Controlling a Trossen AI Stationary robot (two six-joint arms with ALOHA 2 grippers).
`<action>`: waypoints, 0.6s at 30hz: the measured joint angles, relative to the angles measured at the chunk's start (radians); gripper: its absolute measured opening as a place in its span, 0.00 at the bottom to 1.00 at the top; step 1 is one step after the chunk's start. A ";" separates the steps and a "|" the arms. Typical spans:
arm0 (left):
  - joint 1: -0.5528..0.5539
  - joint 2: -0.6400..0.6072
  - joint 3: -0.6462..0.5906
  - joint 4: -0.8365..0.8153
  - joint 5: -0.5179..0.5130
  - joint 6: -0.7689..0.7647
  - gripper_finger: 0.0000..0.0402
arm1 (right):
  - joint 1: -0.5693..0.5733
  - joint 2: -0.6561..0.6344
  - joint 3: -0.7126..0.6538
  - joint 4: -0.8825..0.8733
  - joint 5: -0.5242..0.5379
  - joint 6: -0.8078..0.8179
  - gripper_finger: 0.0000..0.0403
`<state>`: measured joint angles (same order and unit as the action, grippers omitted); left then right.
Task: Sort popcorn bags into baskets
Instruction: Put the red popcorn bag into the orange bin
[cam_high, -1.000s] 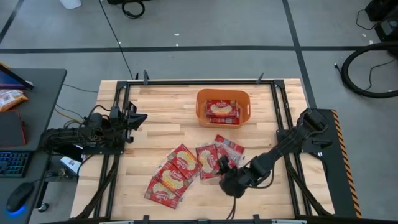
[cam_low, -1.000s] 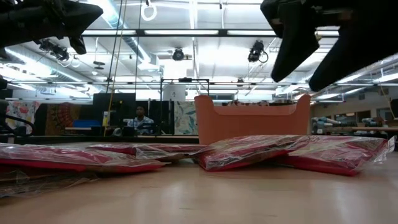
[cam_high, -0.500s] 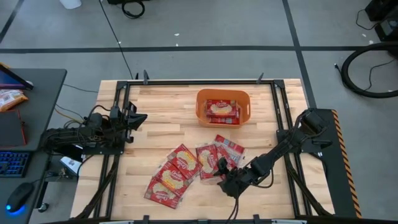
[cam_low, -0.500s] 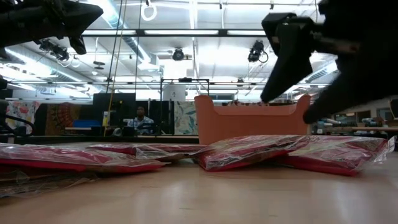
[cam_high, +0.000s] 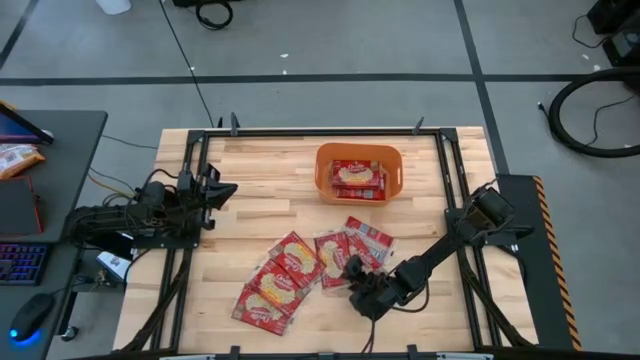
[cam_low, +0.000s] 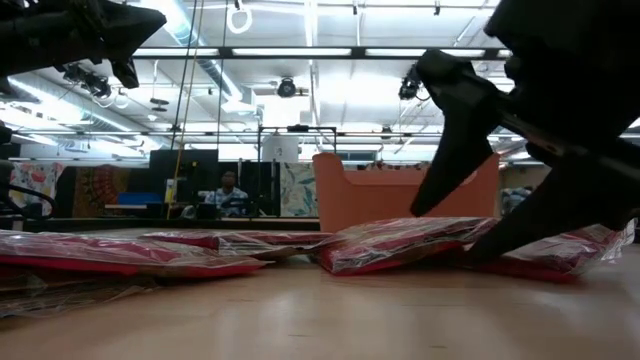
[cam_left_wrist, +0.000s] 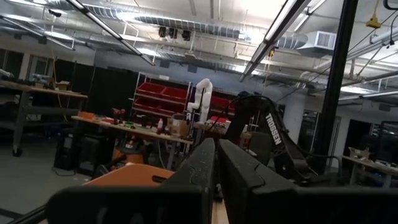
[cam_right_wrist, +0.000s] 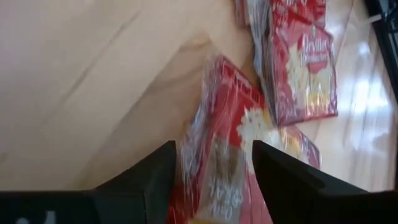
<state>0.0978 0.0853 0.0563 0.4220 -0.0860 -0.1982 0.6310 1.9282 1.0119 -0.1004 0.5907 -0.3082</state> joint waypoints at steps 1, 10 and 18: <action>0.000 0.000 0.000 0.001 0.000 0.000 0.06 | 0.000 0.000 0.000 -0.011 0.004 -0.002 0.52; 0.000 0.000 0.000 0.001 0.000 0.000 0.06 | -0.018 0.000 0.000 -0.051 0.027 0.034 0.26; 0.000 0.000 0.000 0.001 0.000 -0.001 0.06 | -0.026 -0.059 0.037 -0.100 0.055 0.052 0.04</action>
<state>0.0978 0.0852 0.0563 0.4231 -0.0863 -0.1989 0.6053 1.8693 1.0484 -0.2007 0.6455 -0.2561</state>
